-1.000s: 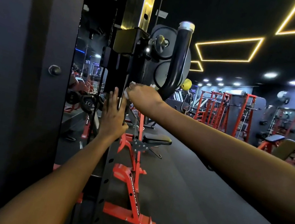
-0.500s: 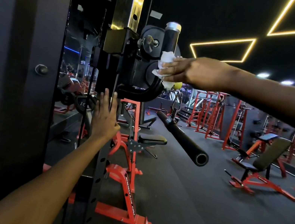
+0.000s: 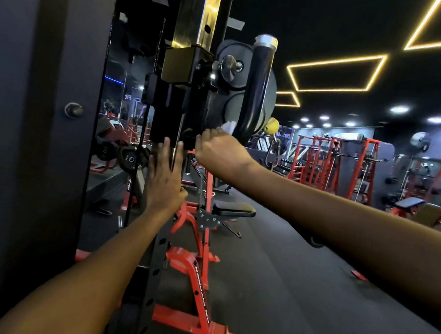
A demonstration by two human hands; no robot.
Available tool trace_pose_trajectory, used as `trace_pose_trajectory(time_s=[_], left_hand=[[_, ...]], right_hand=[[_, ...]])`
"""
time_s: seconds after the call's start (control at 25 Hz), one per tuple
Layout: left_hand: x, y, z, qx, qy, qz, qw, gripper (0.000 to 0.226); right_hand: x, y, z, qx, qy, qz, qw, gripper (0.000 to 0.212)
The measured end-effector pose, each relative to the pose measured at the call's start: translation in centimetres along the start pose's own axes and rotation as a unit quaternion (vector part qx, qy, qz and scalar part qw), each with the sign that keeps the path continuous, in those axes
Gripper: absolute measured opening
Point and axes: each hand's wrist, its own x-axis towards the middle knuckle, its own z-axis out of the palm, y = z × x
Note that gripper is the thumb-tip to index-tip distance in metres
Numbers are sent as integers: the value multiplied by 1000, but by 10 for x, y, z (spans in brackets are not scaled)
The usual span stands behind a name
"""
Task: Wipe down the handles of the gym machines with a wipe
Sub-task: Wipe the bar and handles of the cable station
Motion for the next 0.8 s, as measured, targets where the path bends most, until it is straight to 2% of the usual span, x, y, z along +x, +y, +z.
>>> trace_pose_trajectory(time_s=[0.08, 0.2, 0.32, 0.36, 0.44, 0.52, 0.6, 0.72, 0.8], left_hand=[[0, 1, -3, 4, -1, 1, 1000, 119], [0, 2, -10, 6, 11, 9, 1000, 114], [1, 8, -29, -41, 74, 22, 996, 92], [6, 13, -39, -72, 99, 33, 992, 82], [23, 25, -58, -148, 105, 58, 982, 70], [39, 34, -67, -198, 41, 93, 975, 68], [45, 38, -66, -191, -19, 114, 975, 70], [45, 37, -62, -163, -20, 119, 979, 69], [43, 40, -66, -164, -10, 119, 979, 67]], right_hand=[[5, -3, 5, 7, 19, 8, 1000, 34], [-23, 16, 10, 0, 52, -77, 996, 39], [-56, 58, 19, 45, 110, -117, 986, 44], [-61, 76, 18, 73, 123, -94, 985, 45], [-63, 107, 12, 165, 152, 12, 974, 44], [-58, 127, 5, 262, 248, 120, 925, 33], [-49, 126, -4, 362, 310, 192, 858, 27], [-36, 86, -1, 461, 329, 293, 770, 20], [-37, 44, 4, 502, 363, 361, 697, 14]])
